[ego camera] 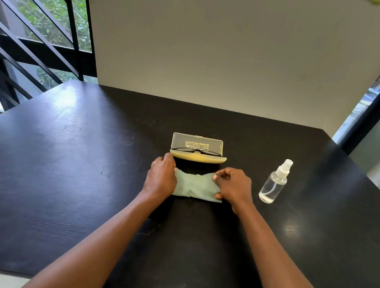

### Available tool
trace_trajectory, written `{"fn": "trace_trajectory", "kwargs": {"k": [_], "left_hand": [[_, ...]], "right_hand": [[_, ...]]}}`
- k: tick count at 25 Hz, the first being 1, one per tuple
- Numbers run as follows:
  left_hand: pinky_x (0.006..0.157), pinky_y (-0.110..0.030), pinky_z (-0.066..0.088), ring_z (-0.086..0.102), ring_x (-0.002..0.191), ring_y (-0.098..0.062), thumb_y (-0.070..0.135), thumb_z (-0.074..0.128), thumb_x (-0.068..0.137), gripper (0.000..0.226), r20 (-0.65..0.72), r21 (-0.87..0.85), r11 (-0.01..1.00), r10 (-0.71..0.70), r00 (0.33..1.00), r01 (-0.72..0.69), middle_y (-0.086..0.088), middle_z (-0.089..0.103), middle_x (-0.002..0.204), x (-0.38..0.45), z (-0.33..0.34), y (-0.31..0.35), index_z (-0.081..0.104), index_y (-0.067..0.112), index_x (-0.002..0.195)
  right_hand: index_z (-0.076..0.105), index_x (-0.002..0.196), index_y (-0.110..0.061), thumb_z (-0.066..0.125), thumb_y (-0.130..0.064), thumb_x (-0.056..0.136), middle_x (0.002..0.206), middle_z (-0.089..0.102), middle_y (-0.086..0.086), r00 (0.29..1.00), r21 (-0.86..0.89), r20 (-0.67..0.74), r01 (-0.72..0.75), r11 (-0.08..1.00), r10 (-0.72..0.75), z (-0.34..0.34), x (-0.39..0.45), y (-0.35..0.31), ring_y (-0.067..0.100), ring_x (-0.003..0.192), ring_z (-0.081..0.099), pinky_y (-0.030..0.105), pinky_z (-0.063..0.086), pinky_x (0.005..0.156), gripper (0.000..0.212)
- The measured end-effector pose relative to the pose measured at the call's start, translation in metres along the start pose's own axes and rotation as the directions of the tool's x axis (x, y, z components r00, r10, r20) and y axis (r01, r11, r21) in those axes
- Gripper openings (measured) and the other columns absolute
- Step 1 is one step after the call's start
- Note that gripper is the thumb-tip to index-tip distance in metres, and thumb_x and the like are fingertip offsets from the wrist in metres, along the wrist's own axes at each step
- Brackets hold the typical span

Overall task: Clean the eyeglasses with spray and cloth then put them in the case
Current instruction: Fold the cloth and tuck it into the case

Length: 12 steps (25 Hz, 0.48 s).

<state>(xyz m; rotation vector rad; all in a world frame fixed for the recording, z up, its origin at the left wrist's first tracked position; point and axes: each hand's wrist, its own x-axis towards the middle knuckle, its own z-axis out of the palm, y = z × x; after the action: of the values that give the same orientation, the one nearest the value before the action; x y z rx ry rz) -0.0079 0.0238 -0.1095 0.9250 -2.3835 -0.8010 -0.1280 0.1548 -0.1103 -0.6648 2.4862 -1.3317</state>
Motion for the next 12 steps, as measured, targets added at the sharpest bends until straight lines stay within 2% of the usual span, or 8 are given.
{"fn": "trace_trajectory", "kwargs": {"k": [7,8,10,12], "left_hand": [[0.075,-0.039,0.047,0.054,0.093,-0.031,0.006,0.046,0.091,0.016,-0.002,0.087,0.995,-0.058,0.998,0.058,-0.019,0.055,0.108,-0.0005,0.0025,0.0027,0.050,0.002,0.106],[0.076,-0.040,0.047,0.055,0.094,-0.033,0.007,0.046,0.091,0.016,0.002,0.103,0.992,-0.073,0.997,0.073,-0.018,0.054,0.108,-0.0009,0.0029,0.0037,0.049,0.002,0.107],[0.073,-0.042,0.046,0.055,0.095,-0.034,0.009,0.047,0.091,0.017,0.000,0.152,0.983,-0.107,0.994,0.106,-0.016,0.053,0.109,-0.0014,0.0033,0.0063,0.048,0.005,0.107],[0.068,-0.040,0.041,0.056,0.096,-0.034,0.016,0.048,0.092,0.017,-0.016,0.217,0.967,-0.131,0.991,0.131,-0.013,0.053,0.110,-0.0027,0.0028,0.0067,0.047,0.008,0.107]], "right_hand": [[0.063,0.079,-0.017,0.064,-0.019,0.085,0.076,0.062,-0.001,0.999,-0.067,-0.044,-0.011,0.998,0.008,0.0036,0.0013,-0.0008,0.006,0.035,0.056,0.014,0.045,0.038,0.007],[0.063,0.078,-0.016,0.064,-0.019,0.085,0.077,0.062,0.001,0.998,-0.096,-0.059,-0.004,0.995,-0.002,0.0040,0.0003,-0.0015,0.007,0.041,0.058,0.018,0.047,0.042,0.007],[0.062,0.079,-0.015,0.065,-0.020,0.084,0.082,0.062,0.003,0.996,-0.202,-0.081,0.023,0.979,-0.040,0.0039,-0.0005,-0.0030,0.014,0.065,0.060,0.028,0.050,0.058,0.008],[0.059,0.081,-0.015,0.065,-0.022,0.084,0.084,0.060,0.002,0.994,-0.252,-0.097,0.026,0.967,-0.051,0.0023,-0.0016,-0.0040,0.016,0.078,0.056,0.030,0.044,0.066,0.010]]}}
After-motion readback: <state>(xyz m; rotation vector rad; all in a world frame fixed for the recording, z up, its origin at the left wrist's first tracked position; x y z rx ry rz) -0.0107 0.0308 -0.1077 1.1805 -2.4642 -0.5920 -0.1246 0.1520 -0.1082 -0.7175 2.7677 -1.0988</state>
